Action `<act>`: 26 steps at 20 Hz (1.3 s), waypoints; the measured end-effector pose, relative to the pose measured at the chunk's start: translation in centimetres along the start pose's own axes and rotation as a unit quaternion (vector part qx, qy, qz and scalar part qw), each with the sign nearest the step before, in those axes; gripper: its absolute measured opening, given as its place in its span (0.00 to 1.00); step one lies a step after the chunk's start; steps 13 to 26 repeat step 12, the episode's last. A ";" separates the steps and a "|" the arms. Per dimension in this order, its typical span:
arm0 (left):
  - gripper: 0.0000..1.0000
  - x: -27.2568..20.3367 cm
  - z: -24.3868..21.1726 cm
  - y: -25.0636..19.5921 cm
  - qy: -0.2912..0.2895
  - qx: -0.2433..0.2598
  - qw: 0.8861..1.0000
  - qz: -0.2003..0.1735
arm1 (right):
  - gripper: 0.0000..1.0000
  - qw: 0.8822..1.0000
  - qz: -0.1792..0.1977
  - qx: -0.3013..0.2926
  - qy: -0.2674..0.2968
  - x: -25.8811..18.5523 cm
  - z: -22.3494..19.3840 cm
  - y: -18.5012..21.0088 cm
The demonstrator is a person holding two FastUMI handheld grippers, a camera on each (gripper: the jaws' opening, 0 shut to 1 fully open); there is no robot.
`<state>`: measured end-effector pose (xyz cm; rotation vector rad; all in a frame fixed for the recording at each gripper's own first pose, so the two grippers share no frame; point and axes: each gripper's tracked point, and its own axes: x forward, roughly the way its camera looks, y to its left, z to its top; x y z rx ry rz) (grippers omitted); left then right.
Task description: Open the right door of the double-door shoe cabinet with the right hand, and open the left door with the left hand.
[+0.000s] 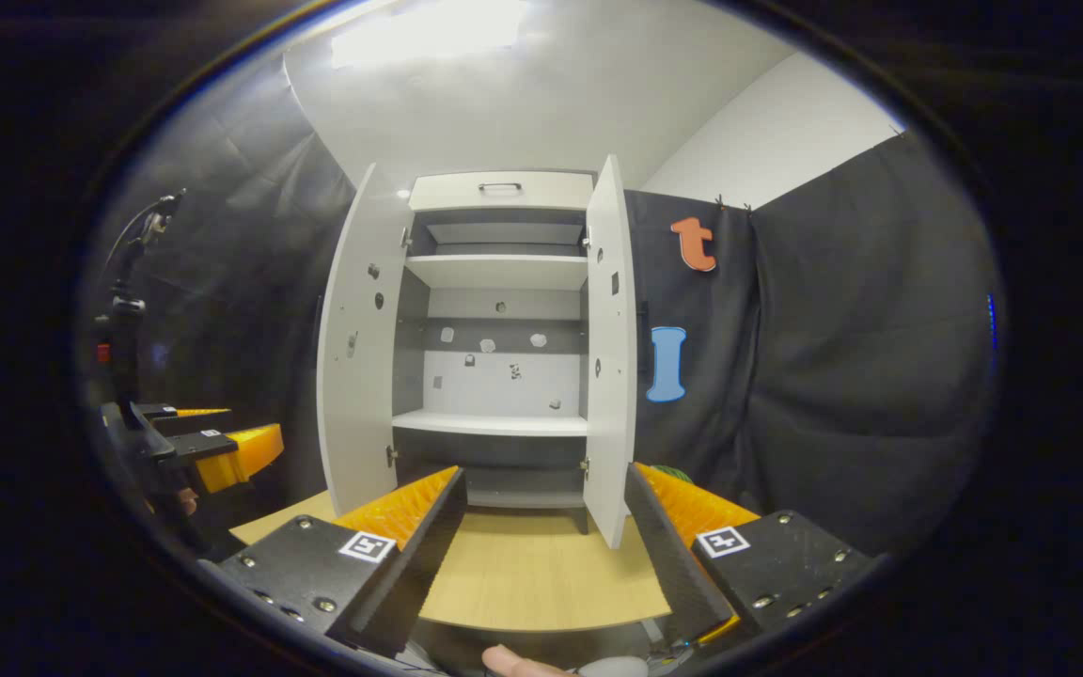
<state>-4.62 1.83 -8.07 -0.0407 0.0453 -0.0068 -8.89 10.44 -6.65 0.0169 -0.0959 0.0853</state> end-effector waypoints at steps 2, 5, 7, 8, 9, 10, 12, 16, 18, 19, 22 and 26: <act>1.00 0.0 -0.2 0.2 0.003 -0.004 1.000 0.003 | 1.00 1.000 0.001 0.001 0.001 0.1 -0.1 -0.1; 0.98 0.1 -0.4 0.4 0.004 -0.005 1.000 0.002 | 0.98 1.000 0.001 0.003 0.002 0.1 -0.2 -0.1; 0.98 0.0 -0.6 0.0 0.006 -0.005 1.000 -0.002 | 0.98 1.000 0.001 0.004 0.003 0.1 -0.3 -0.1; 0.98 0.0 -0.6 -0.1 0.007 -0.005 1.000 -0.004 | 1.00 1.000 0.001 0.005 0.003 0.1 -0.4 -0.1; 0.98 0.0 -0.7 -0.1 0.007 -0.004 1.000 -0.006 | 1.00 1.000 0.001 0.006 0.003 0.1 -0.4 0.0; 0.98 0.0 -0.7 -0.2 0.008 -0.004 1.000 -0.006 | 1.00 1.000 0.002 0.006 0.003 0.1 -0.4 0.0; 0.98 -0.2 -0.6 0.0 0.006 -0.006 1.000 -0.005 | 1.00 1.000 0.002 0.005 0.002 -0.1 -0.4 -0.1; 0.98 -0.2 -0.6 0.0 0.006 -0.006 1.000 -0.005 | 1.00 1.000 0.002 0.005 0.002 -0.1 -0.4 -0.1; 0.98 -0.2 -0.6 0.0 0.006 -0.006 1.000 -0.005 | 1.00 1.000 0.002 0.005 0.002 -0.1 -0.4 -0.1; 0.98 -0.2 -0.6 0.0 0.006 -0.006 1.000 -0.005 | 1.00 1.000 0.002 0.005 0.002 -0.1 -0.4 -0.1; 0.98 -0.2 -0.6 0.0 0.006 -0.006 1.000 -0.005 | 1.00 1.000 0.002 0.005 0.002 -0.1 -0.4 -0.1; 0.98 -0.2 -0.6 0.0 0.006 -0.006 1.000 -0.005 | 1.00 1.000 0.002 0.005 0.002 -0.1 -0.4 -0.1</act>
